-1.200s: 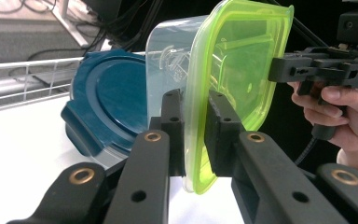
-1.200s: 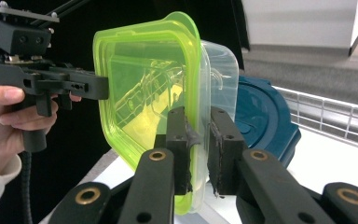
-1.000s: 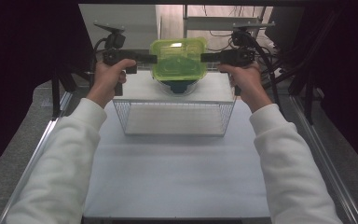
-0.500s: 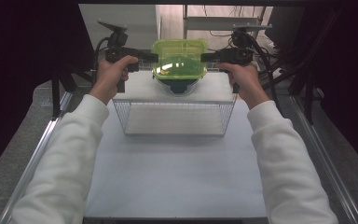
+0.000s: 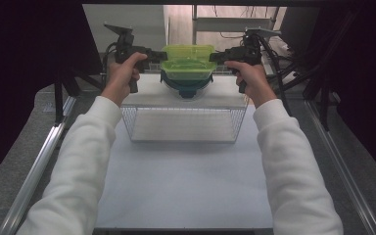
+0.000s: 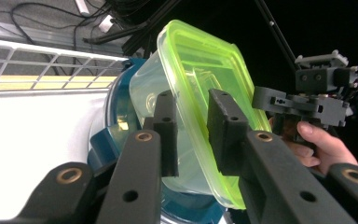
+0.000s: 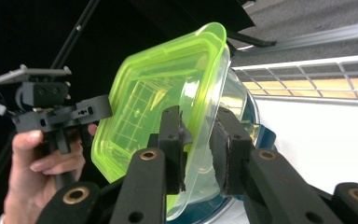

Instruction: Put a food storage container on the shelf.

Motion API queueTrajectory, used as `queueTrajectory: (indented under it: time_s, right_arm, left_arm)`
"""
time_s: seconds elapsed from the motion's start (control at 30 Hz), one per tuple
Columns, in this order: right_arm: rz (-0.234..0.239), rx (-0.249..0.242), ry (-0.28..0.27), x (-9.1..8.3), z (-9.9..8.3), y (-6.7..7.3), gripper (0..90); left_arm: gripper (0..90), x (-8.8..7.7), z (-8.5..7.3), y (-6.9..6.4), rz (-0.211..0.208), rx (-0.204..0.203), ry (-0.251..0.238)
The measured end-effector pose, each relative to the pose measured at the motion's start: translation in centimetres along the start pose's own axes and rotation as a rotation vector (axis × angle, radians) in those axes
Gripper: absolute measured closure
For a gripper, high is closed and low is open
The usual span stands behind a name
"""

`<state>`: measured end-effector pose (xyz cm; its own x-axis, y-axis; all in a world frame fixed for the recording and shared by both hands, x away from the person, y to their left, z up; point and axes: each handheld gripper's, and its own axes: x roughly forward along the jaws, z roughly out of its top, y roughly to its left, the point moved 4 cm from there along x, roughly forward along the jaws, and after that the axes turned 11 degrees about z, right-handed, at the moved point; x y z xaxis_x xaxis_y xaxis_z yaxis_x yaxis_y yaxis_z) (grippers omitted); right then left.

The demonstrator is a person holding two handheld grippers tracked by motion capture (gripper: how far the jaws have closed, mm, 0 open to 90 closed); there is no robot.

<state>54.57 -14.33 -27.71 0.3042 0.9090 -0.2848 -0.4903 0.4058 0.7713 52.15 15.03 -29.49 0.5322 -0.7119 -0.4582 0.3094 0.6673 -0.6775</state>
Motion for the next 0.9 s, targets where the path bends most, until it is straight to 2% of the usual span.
queueTrajectory:
  time_s: [0.23, 0.27, 0.33, 0.37, 0.43, 0.53, 0.67, 0.73, 0.83, 0.9]
  right_arm:
    - [0.016, 0.034, -0.006, 0.1, 0.1, -0.4, 71.0]
    - [0.019, 0.034, -0.013, 0.2, 0.0, -0.4, 68.2]
    - [0.019, 0.020, -0.030, 0.3, -0.1, -0.5, 56.1]
    - [0.021, 0.001, -0.054, 0.2, 0.0, -0.4, 49.4]
    - [0.025, -0.023, -0.081, 0.0, 0.0, -0.3, 44.0]
    - [0.053, -0.081, -0.110, -0.8, 0.1, 0.2, 37.4]
    - [0.052, -0.150, -0.103, -2.2, -0.5, 0.9, 35.0]
    - [0.065, -0.183, -0.086, -3.0, -1.1, 1.1, 34.3]
    - [0.062, -0.240, -0.076, -4.2, -2.2, 1.3, 34.2]
    - [0.072, -0.274, -0.077, -5.1, -3.0, 1.5, 34.2]
  left_arm:
    - [70.8, 0.3, 0.0, 0.1, 0.011, 0.009, -0.004]
    - [69.1, 0.3, -0.1, 0.0, 0.013, 0.014, -0.007]
    - [62.5, 0.3, 0.0, 0.0, 0.029, 0.033, -0.033]
    - [53.8, 0.3, 0.0, -0.1, 0.045, 0.039, -0.046]
    - [42.3, 0.0, 0.2, -0.2, 0.071, 0.052, -0.078]
    - [28.7, -0.7, 0.2, -0.4, 0.096, 0.099, -0.112]
    - [22.2, -2.1, -0.5, -0.9, 0.121, 0.163, -0.140]
    - [21.2, -3.2, -1.3, -1.4, 0.149, 0.230, -0.151]
    - [21.0, -4.5, -2.6, -1.9, 0.128, 0.267, -0.166]
    - [20.8, -5.7, -3.9, -2.0, 0.130, 0.305, -0.178]
